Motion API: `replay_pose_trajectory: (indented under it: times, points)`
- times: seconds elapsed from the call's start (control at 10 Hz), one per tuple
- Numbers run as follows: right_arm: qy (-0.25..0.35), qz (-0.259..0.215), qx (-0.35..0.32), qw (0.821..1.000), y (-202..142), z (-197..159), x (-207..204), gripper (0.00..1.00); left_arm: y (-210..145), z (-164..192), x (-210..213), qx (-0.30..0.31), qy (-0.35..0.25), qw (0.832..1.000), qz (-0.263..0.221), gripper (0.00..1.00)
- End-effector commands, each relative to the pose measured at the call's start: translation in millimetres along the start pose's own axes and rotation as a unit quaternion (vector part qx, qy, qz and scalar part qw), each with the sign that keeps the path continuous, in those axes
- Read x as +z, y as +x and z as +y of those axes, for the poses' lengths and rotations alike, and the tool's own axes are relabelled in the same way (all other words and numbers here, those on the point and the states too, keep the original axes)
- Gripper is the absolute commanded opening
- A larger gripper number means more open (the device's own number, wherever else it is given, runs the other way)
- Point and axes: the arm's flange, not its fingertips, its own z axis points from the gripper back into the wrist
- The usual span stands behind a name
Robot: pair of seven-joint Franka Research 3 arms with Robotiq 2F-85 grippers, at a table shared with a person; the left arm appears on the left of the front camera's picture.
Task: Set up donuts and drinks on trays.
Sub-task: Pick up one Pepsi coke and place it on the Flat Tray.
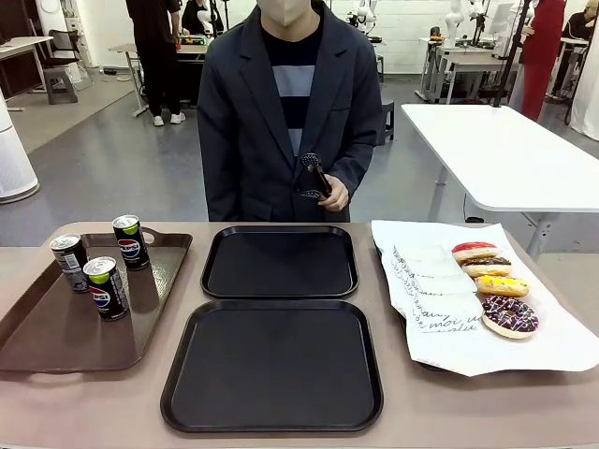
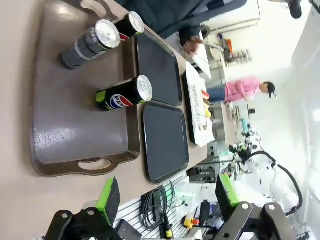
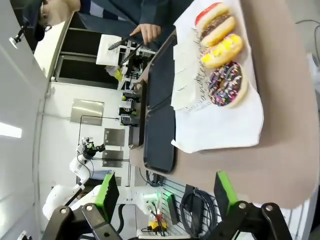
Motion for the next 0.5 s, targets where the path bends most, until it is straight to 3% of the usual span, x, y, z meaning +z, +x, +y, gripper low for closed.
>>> replay_pose_trajectory:
  times: [0.0,0.3,0.4]
  points:
    - [-0.013,0.001,-0.001,1.0,-8.2,-3.9,25.4,1.0,-13.7,7.8,9.8,0.002,-0.015,0.999,-0.029,1.0]
    - [-0.01,-0.012,-0.012,1.0,-9.3,-5.9,26.5,1.0,-18.3,-3.7,3.6,-0.004,0.019,0.999,-0.036,1.0]
    - [-0.01,-0.012,-0.012,1.0,-9.3,-5.9,26.5,1.0,-11.9,8.8,22.3,0.02,0.001,0.999,-0.036,1.0]
